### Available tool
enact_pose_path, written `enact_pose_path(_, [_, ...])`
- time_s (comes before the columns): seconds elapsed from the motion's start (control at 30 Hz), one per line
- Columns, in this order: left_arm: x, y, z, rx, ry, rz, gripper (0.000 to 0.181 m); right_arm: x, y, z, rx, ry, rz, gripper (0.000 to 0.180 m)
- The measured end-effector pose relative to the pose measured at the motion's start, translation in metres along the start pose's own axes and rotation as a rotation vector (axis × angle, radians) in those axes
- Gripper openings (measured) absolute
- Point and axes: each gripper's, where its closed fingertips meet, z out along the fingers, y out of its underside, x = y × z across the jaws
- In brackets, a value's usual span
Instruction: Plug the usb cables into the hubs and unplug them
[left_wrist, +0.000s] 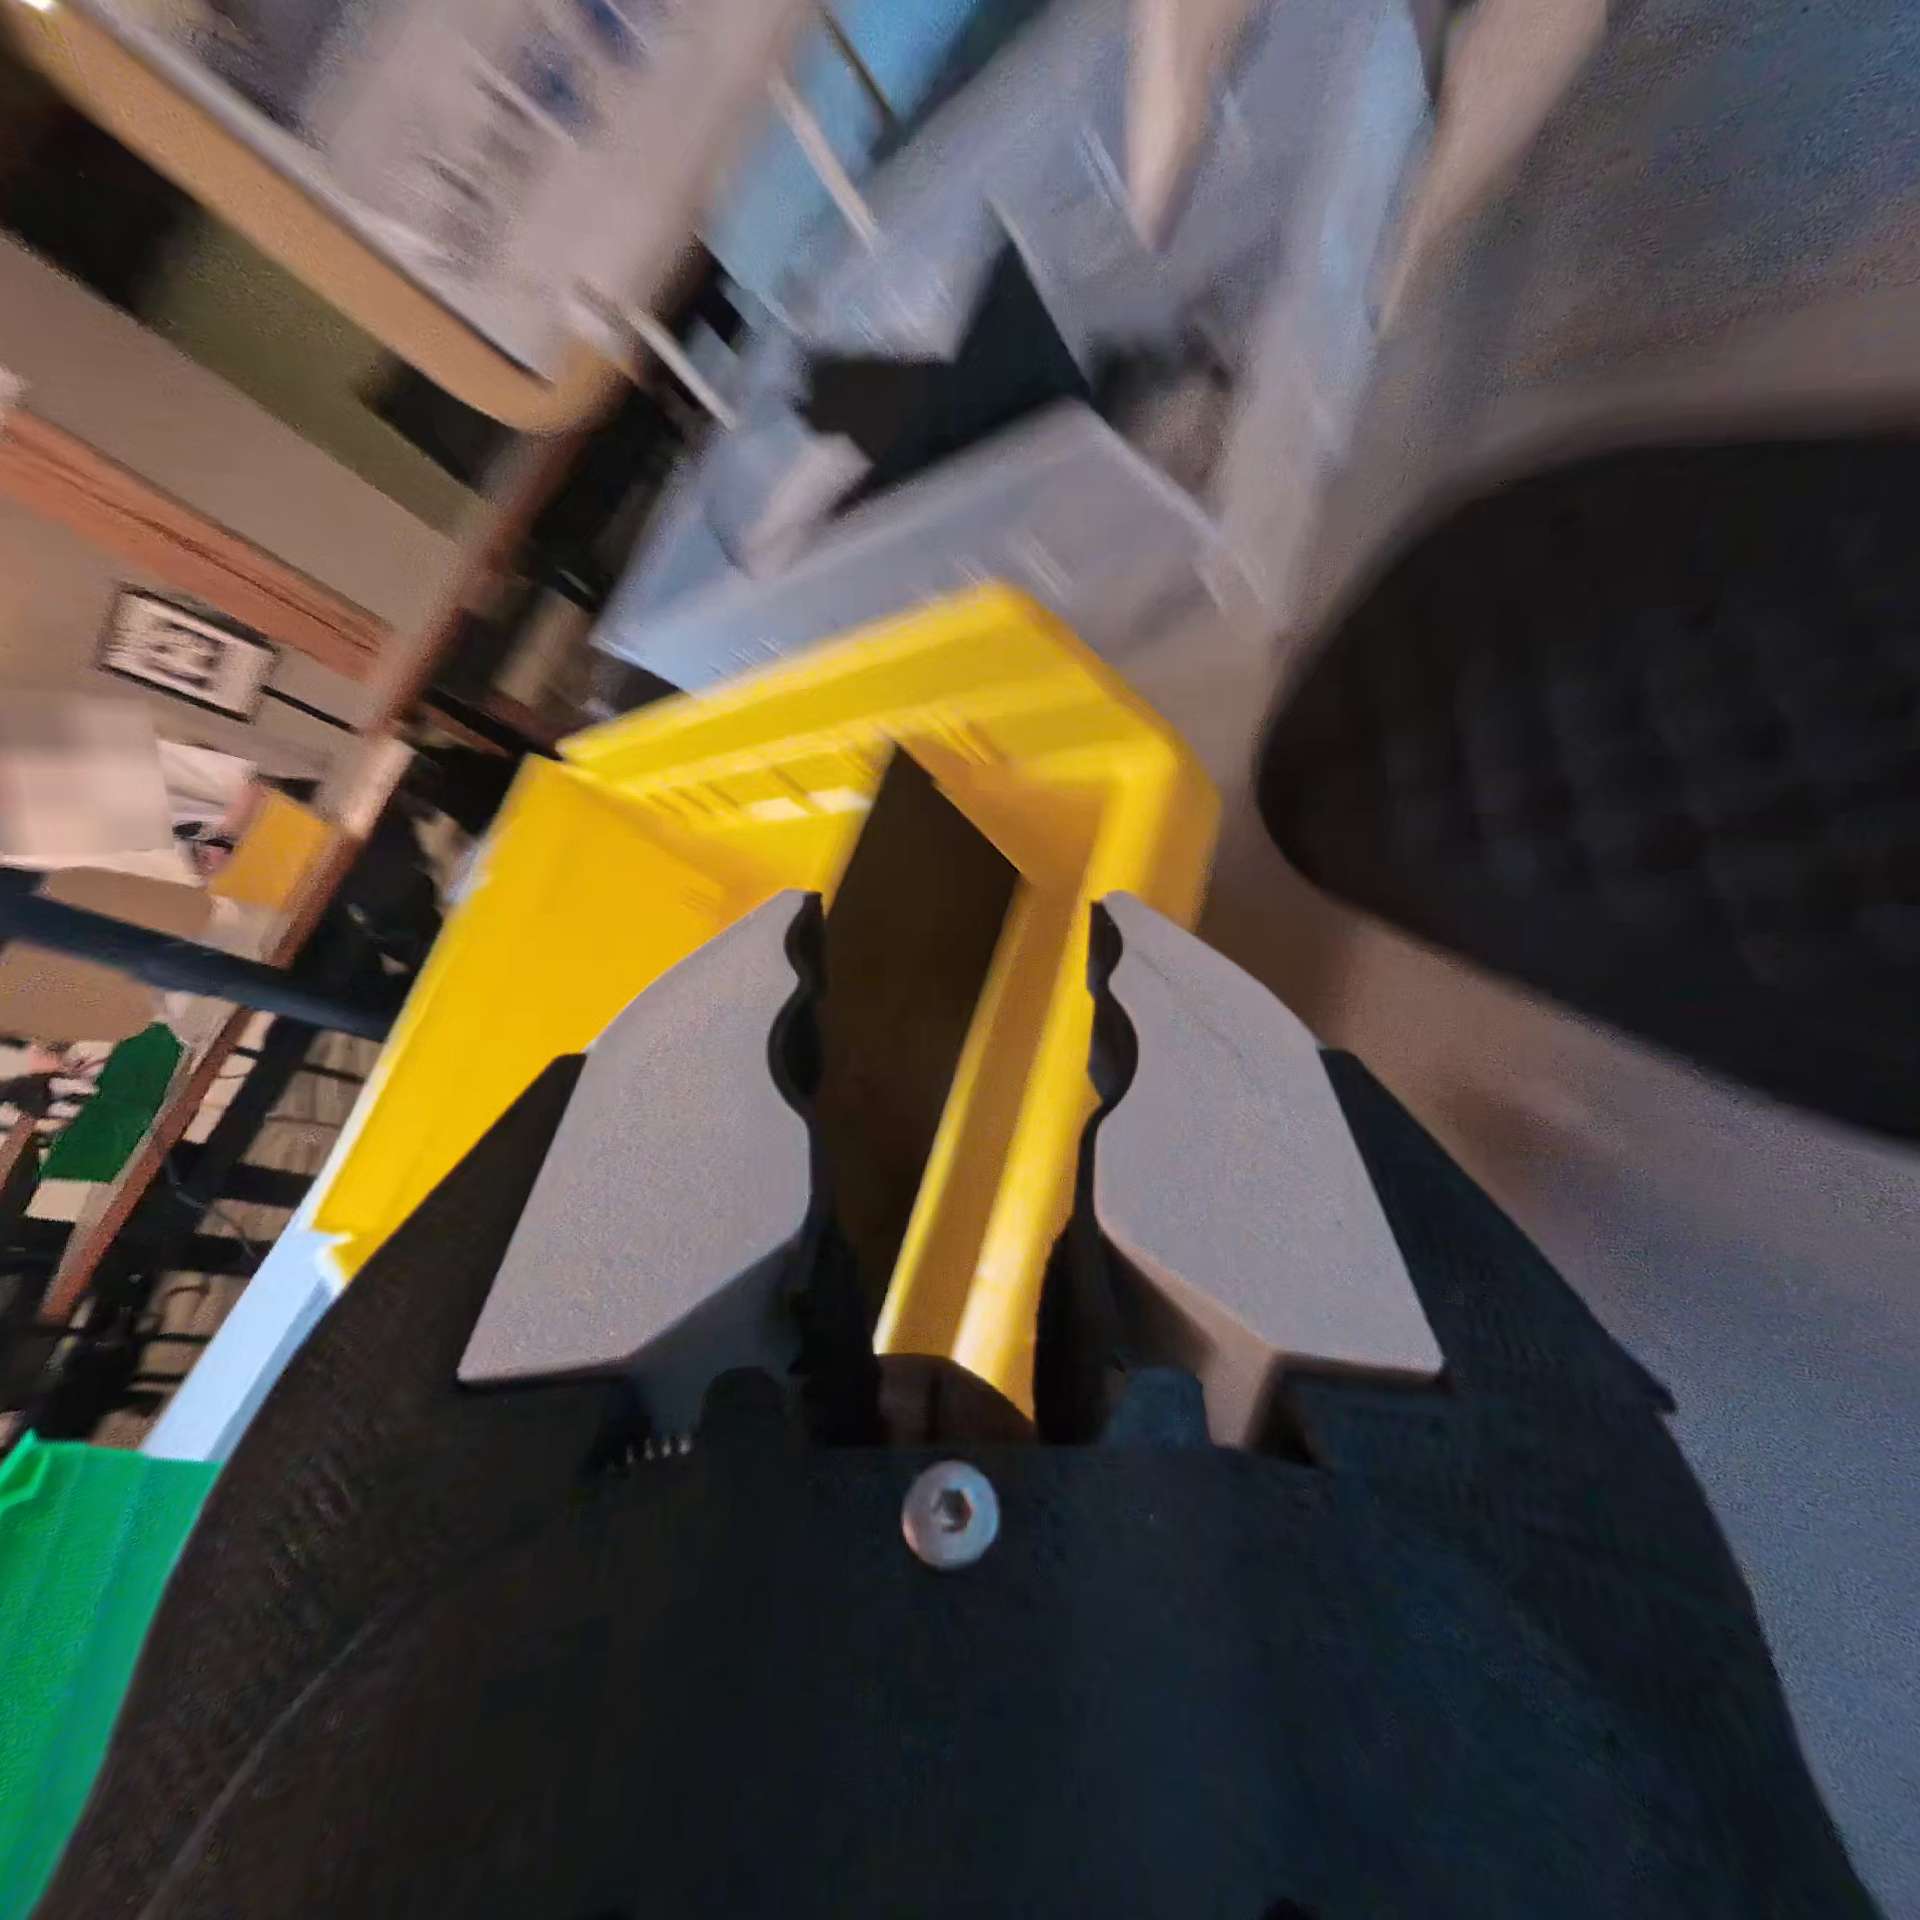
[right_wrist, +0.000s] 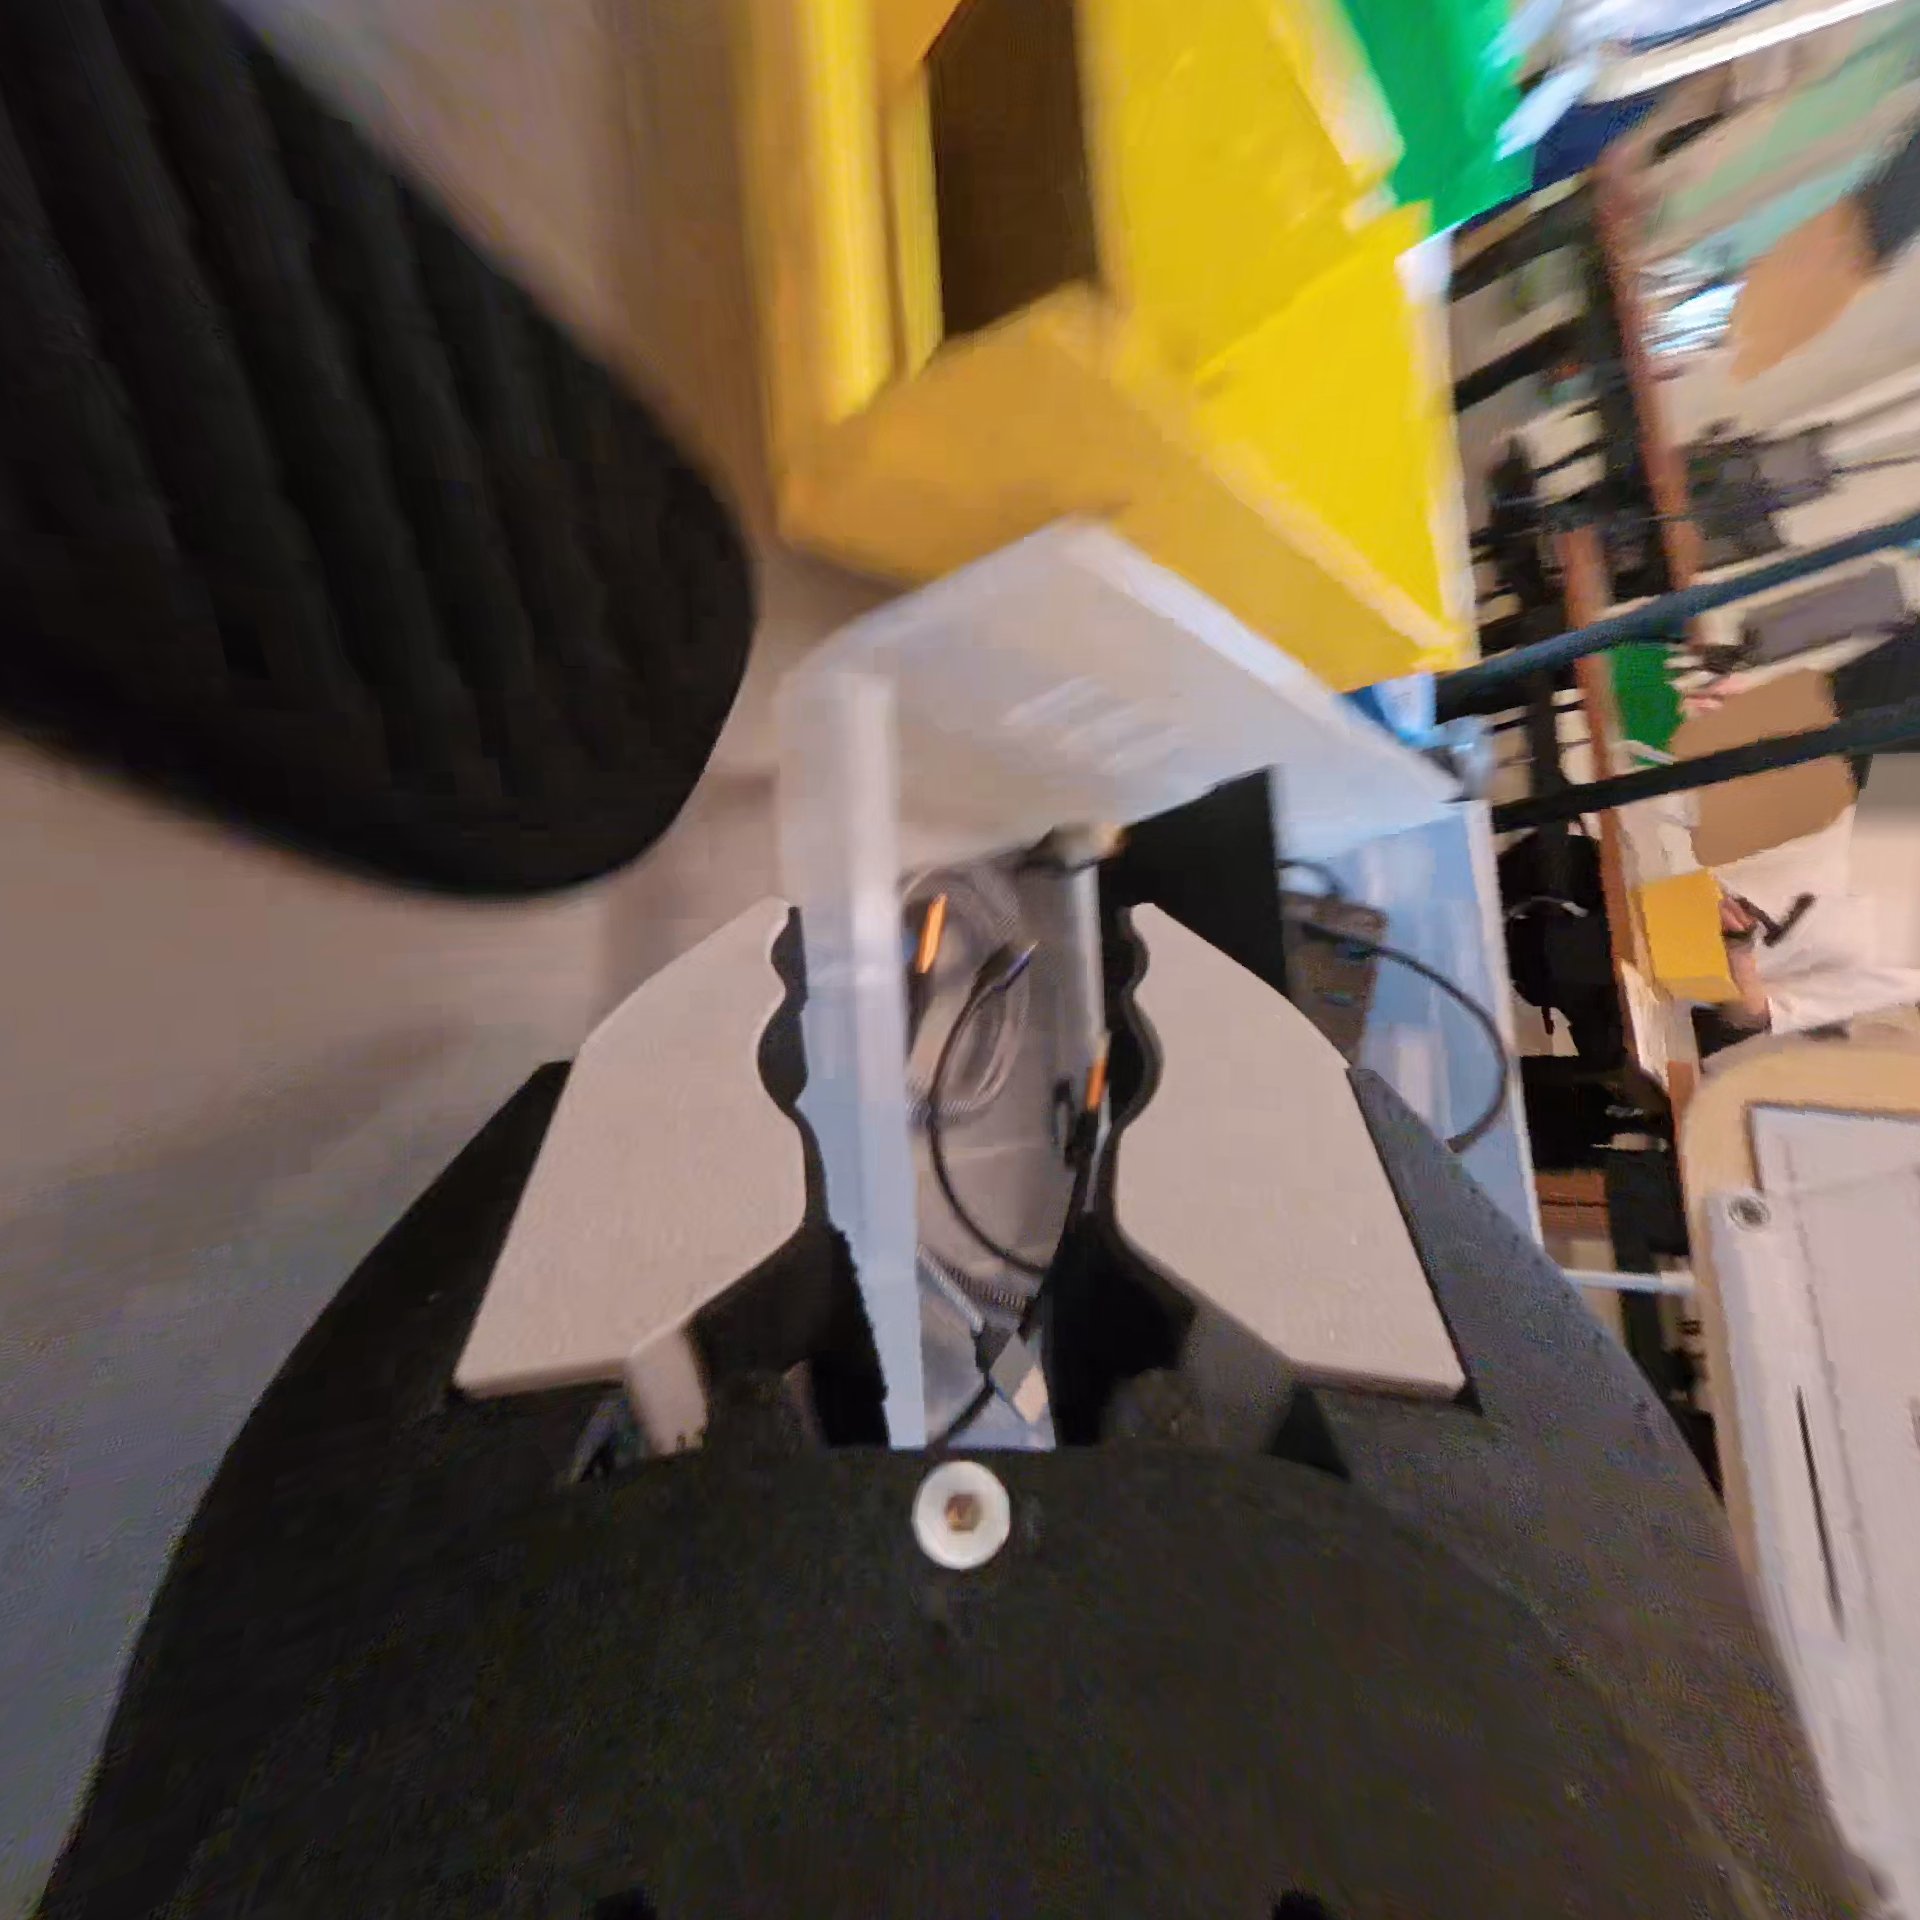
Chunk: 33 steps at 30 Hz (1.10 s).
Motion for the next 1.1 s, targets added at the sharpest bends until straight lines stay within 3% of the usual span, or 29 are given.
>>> enact_pose_path(0.1, [-0.069,-0.019,-0.048,0.239,-0.321,-0.252,0.052,0.038,-0.058,-0.025,0.284,0.211,0.330,0.057])
enact_pose_path(0.2, [-0.098,0.015,-0.064,0.223,-0.436,-0.481,0.062,0.035,-0.100,-0.017,0.438,0.184,0.562,0.054])
enact_pose_path(0.33, [-0.083,0.064,-0.044,0.027,-0.329,-0.655,0.074,0.008,-0.102,0.040,0.232,0.089,0.655,0.056])
enact_pose_path(0.43, [-0.071,0.082,-0.033,-0.063,-0.273,-0.704,0.070,0.001,-0.093,0.072,0.102,0.047,0.719,0.055])
enact_pose_path(0.5, [-0.073,0.083,-0.033,-0.058,-0.302,-0.704,0.058,0.000,-0.090,0.086,0.050,0.021,0.769,0.047])
enact_pose_path(0.63, [-0.075,0.091,-0.041,-0.145,-0.341,-0.691,0.044,0.003,-0.083,0.097,-0.041,0.043,0.749,0.032])
enact_pose_path(0.83, [-0.085,0.106,-0.061,-0.321,-0.479,-0.603,0.069,0.002,-0.084,0.098,-0.087,0.087,0.720,0.036])
enact_pose_path(0.9, [-0.073,0.118,-0.051,-0.347,-0.407,-0.685,0.068,0.002,-0.083,0.099,-0.112,0.100,0.702,0.036])
enact_pose_path(0.97, [-0.056,0.129,-0.035,-0.367,-0.298,-0.758,0.053,0.003,-0.081,0.100,-0.132,0.114,0.693,0.032])
enact_pose_path(1.0, [-0.055,0.132,-0.030,-0.354,-0.299,-0.755,0.037,0.003,-0.081,0.101,-0.137,0.117,0.691,0.028])
enact_pose_path(1.1, [-0.063,0.138,-0.032,-0.394,-0.396,-0.700,0.024,0.005,-0.078,0.104,-0.152,0.135,0.686,0.022])
